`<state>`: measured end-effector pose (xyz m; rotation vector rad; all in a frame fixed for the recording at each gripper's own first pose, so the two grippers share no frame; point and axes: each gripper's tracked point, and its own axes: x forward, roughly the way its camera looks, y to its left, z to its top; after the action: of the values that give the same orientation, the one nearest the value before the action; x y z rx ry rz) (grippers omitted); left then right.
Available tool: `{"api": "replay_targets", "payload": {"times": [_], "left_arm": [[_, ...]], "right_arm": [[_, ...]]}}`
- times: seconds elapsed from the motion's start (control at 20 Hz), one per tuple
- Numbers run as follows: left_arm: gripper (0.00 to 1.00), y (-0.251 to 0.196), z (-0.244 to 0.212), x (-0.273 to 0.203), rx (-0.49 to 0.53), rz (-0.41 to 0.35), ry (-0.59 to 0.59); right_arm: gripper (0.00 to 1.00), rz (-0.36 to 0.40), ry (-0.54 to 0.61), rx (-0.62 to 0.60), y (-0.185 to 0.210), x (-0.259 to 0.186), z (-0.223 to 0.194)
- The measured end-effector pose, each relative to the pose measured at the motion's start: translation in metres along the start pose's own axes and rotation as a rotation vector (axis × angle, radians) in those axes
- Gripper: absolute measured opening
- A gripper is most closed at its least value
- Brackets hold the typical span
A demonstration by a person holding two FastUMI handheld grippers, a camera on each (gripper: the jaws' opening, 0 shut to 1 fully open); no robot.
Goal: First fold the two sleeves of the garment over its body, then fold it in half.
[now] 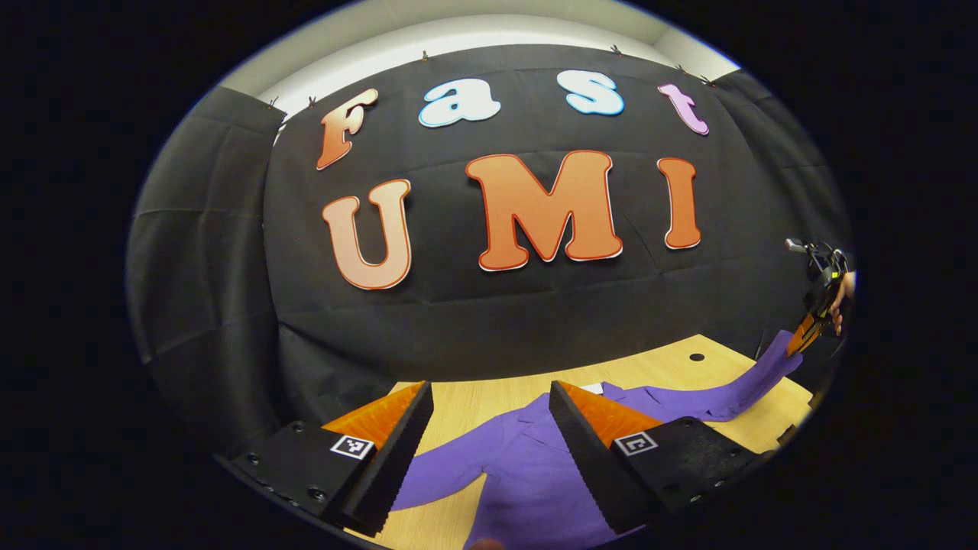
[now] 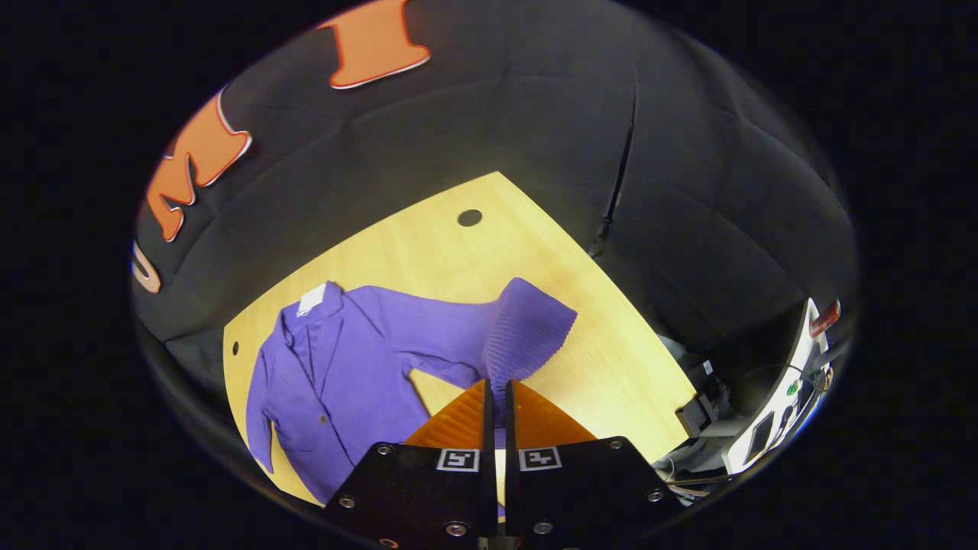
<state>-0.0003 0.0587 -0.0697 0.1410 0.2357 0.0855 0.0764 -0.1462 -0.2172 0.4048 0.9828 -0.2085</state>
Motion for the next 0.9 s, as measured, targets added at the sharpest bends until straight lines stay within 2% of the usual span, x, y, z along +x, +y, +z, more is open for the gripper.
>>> {"api": "replay_targets", "payload": {"times": [0.35, 0.9], "left_arm": [[0.98, 0.054, -0.012, 0.013, -0.027, 0.043, 0.009], [0.98, 0.147, -0.039, 0.011, -0.032, 0.204, 0.041]], "right_arm": [[0.04, 0.097, -0.038, -0.093, 0.108, -0.012, 0.011], [0.04, 0.278, -0.054, -0.288, 0.285, -0.017, -0.01]]}}
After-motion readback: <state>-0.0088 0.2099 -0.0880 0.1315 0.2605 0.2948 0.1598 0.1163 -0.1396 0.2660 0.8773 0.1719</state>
